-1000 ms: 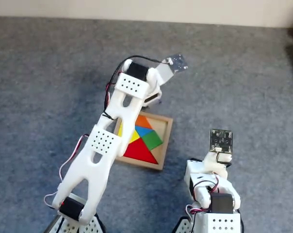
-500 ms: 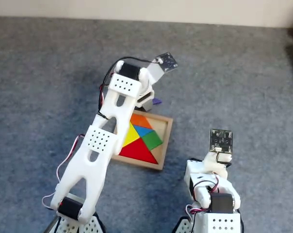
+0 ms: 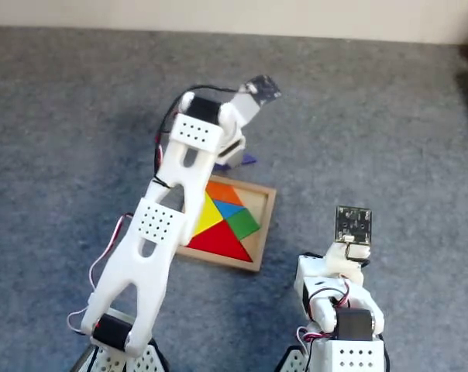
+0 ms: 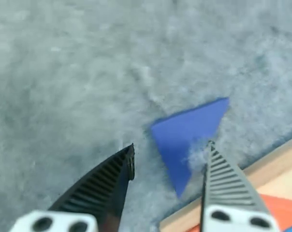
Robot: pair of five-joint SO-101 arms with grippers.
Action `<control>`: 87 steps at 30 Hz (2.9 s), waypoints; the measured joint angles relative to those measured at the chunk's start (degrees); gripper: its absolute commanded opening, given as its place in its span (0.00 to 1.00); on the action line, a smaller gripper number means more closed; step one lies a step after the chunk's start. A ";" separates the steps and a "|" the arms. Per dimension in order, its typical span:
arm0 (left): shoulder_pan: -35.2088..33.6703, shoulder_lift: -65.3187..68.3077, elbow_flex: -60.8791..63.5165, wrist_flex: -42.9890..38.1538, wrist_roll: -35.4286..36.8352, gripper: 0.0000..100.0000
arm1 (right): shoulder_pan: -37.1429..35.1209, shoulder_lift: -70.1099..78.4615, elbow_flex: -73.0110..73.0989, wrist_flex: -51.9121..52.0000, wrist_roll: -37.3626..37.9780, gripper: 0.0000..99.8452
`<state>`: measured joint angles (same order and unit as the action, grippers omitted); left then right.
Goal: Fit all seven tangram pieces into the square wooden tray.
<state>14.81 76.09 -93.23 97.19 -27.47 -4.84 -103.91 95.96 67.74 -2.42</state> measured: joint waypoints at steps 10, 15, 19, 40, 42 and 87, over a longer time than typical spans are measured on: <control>0.88 -0.53 0.00 0.00 0.35 0.23 | 0.00 0.00 0.00 0.00 0.00 0.01; -0.26 -0.53 0.26 -2.73 0.35 0.23 | 0.00 0.00 0.00 0.00 0.00 0.01; -2.02 1.05 0.79 -4.57 0.62 0.23 | 0.00 0.00 0.00 0.00 0.00 0.01; 2.90 3.78 0.70 1.05 -1.32 0.23 | 0.00 0.00 0.00 0.00 0.00 0.01; 2.90 3.78 0.70 1.05 -1.32 0.23 | 0.00 0.00 0.00 0.00 0.00 0.01; 6.15 -4.48 0.62 3.60 -2.73 0.00 | 0.00 0.00 0.00 0.00 0.00 0.01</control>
<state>20.97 71.60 -92.62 100.79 -30.20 -4.84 -103.91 95.96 67.74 -2.42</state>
